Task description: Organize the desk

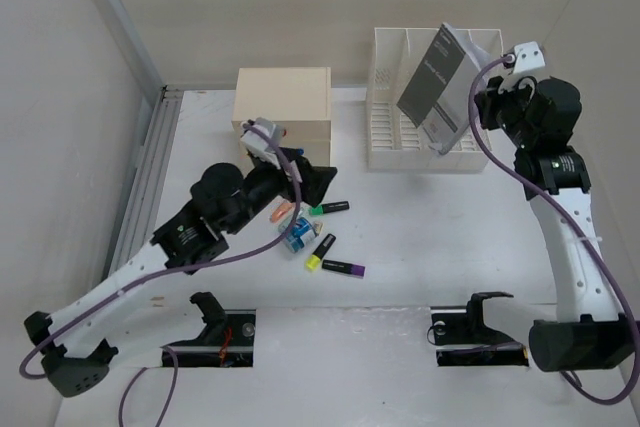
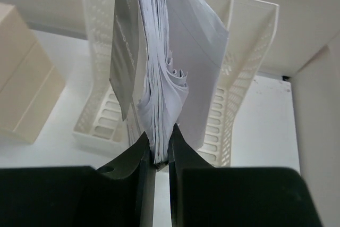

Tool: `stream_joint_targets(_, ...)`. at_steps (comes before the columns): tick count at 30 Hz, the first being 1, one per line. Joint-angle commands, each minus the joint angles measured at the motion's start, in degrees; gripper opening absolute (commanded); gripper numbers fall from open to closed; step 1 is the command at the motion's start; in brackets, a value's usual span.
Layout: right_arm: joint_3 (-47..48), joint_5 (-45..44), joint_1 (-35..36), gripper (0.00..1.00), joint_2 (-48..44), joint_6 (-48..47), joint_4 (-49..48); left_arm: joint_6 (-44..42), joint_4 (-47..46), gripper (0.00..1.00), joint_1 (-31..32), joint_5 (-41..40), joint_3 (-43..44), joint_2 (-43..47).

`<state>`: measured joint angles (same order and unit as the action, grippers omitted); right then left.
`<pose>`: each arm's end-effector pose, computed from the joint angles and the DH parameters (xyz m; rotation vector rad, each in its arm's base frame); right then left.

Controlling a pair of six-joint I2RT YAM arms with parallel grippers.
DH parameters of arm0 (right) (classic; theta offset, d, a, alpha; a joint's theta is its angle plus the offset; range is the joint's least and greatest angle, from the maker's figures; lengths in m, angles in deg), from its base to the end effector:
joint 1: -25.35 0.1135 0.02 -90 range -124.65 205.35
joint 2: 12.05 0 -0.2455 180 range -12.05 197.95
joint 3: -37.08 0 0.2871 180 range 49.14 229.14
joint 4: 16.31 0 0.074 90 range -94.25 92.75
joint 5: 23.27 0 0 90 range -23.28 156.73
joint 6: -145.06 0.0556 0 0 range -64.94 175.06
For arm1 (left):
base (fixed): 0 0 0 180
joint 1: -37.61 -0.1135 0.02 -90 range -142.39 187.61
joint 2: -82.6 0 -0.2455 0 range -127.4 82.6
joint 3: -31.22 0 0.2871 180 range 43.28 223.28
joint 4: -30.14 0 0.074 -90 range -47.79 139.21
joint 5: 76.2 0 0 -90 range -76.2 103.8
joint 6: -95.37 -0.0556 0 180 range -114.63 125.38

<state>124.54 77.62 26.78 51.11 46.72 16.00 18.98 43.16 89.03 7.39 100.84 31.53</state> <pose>0.2978 0.0179 0.4328 -0.2856 1.6846 0.0728 0.1711 -0.2045 0.4083 0.4061 1.4767 -0.8329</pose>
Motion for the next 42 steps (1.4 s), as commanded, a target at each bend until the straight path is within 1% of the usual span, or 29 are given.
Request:
stream_joint_targets(1,4.76,-10.51,1.20,0.00,0.82,2.71,-15.41,-1.13,2.47,1.00,-0.79,-3.69,-2.88,6.66)
stream_joint_targets(4,4.23,-15.36,2.78,0.00,2.05,2.71,-18.05,-1.13,3.17,1.00,-1.93,-4.22,-4.20,9.40)
stream_joint_targets(7,4.23,-16.52,3.40,0.00,3.28,2.71,-19.11,-0.60,4.93,1.00,-1.94,-4.75,-4.74,10.73)
stream_joint_targets(13,4.93,-19.25,7.97,0.00,6.80,2.71,-22.35,-0.07,4.94,1.00,-1.94,-4.75,-7.37,11.87)
stream_joint_targets(18,6.86,-23.45,13.06,0.00,12.33,3.24,-24.64,1.51,4.94,1.00,-1.94,-5.27,-8.87,13.19)
stream_joint_targets(22,8.01,-26.18,15.08,0.00,15.94,4.73,-25.44,2.13,6.17,1.00,-1.94,-5.80,-10.01,15.29)
stream_joint_targets(25,8.01,-26.19,16.32,0.00,17.35,5.35,-26.49,2.65,6.70,1.00,-1.94,-6.41,-10.63,16.52)
stream_joint_targets(28,5.91,-26.19,17.46,0.00,17.88,6.05,-29.29,2.65,7.22,1.00,-1.94,-6.42,-11.15,17.06)
stream_joint_targets(30,5.90,-24.70,17.46,0.00,18.49,6.84,-30.53,3.18,7.22,1.00,-1.94,-6.42,-11.15,17.06)
stream_joint_targets(33,6.69,-22.51,17.99,0.00,20.08,8.95,-30.53,3.18,7.22,1.00,-1.94,-6.42,-11.15,17.06)
stream_joint_targets(40,8.98,-20.74,18.51,0.00,24.38,13.52,-30.53,3.18,7.75,1.00,-1.94,-6.42,-11.15,17.06)
stream_joint_targets(42,8.98,-20.74,19.04,0.00,25.87,13.52,-30.53,3.71,7.75,1.00,-1.94,-6.42,-11.15,17.58)
